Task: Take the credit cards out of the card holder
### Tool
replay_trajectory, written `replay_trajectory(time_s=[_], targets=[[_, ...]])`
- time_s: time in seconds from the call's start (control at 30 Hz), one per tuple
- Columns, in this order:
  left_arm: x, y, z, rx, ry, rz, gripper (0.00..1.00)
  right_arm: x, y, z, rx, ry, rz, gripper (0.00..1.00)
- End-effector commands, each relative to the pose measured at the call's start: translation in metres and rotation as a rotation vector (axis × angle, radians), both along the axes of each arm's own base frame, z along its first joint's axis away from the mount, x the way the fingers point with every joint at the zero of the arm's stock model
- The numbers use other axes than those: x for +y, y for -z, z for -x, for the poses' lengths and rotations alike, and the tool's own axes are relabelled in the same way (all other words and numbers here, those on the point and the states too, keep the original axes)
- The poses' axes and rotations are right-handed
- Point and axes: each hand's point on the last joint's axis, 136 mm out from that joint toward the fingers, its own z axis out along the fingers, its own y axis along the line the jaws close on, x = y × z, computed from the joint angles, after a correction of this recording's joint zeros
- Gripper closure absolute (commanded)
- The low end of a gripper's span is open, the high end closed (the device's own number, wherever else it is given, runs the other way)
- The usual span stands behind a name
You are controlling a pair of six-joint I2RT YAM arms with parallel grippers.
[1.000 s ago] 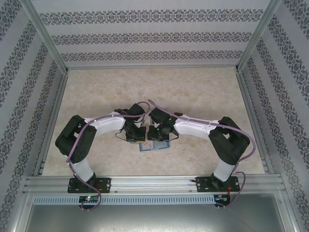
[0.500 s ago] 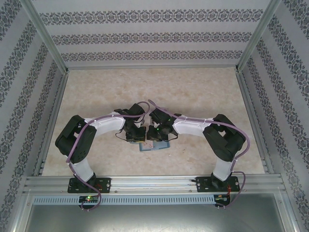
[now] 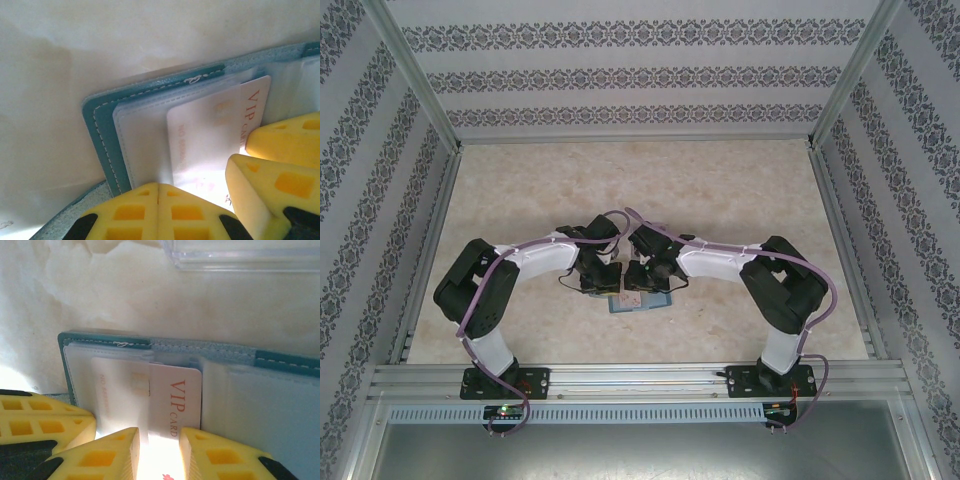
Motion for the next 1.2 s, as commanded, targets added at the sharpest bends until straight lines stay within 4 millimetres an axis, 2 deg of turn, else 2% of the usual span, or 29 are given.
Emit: replay_trajectory(time_s=[0.0, 0.17, 0.3, 0.5, 0.77, 0.97, 1.17], targets=[[0.007, -0.001, 0.010, 0.013, 0.004, -0.037, 1.00, -0.017, 0.000, 0.002, -0.003, 0.005, 0.073, 0.68], [0.001, -0.012, 0.004, -0.007, 0.003, -0.014, 1.00, -0.010, -0.012, 0.002, -0.008, 0.003, 0.020, 0.65], [-0.005, -0.020, -0.001, -0.024, 0.004, 0.007, 1.00, -0.014, -0.012, 0.004, -0.007, 0.006, 0.028, 0.65], [-0.014, -0.020, -0.003, -0.019, 0.019, 0.021, 1.00, -0.018, -0.006, 0.006, 0.002, 0.008, 0.044, 0.65], [-0.018, -0.005, -0.001, 0.011, 0.032, 0.006, 1.00, -0.023, 0.001, 0.008, 0.012, 0.004, 0.067, 0.65], [-0.008, 0.006, 0.005, 0.037, 0.032, -0.050, 1.00, -0.022, 0.010, 0.009, 0.032, 0.002, 0.052, 0.65], [0.001, 0.016, 0.014, 0.065, 0.042, -0.086, 1.00, -0.016, 0.008, 0.010, 0.035, 0.012, -0.015, 0.69]])
